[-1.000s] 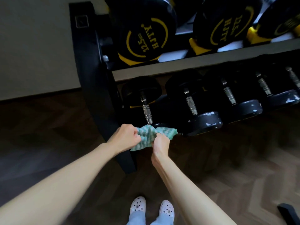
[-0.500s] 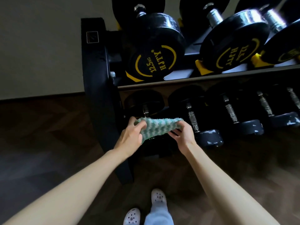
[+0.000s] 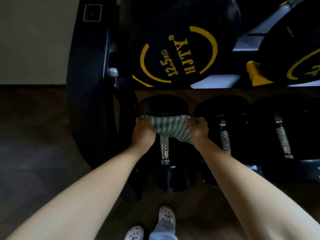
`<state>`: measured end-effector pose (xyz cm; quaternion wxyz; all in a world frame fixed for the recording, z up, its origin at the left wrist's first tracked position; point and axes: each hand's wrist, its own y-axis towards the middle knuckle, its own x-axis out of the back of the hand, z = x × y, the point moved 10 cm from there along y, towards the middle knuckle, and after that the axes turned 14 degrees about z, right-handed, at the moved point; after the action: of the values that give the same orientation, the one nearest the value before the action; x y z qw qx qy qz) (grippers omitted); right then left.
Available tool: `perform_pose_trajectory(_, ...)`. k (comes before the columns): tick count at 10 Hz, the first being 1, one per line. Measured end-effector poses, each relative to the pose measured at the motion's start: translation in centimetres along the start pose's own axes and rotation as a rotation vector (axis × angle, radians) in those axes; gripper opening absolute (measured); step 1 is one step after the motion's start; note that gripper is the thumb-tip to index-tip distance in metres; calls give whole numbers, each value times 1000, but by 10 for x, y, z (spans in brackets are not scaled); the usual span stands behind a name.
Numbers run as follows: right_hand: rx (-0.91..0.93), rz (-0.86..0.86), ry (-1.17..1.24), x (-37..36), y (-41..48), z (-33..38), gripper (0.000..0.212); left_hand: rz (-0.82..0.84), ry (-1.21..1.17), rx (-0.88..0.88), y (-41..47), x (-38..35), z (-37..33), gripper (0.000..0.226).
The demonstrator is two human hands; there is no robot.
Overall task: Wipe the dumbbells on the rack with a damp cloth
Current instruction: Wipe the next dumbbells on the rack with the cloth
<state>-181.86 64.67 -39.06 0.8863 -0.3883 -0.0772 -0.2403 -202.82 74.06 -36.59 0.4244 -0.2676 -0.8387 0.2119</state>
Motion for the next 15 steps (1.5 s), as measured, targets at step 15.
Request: perform_pose_trajectory(15,201,319,-597,-55,-128,-15,17,383,349,-269,-111,-44,3,34)
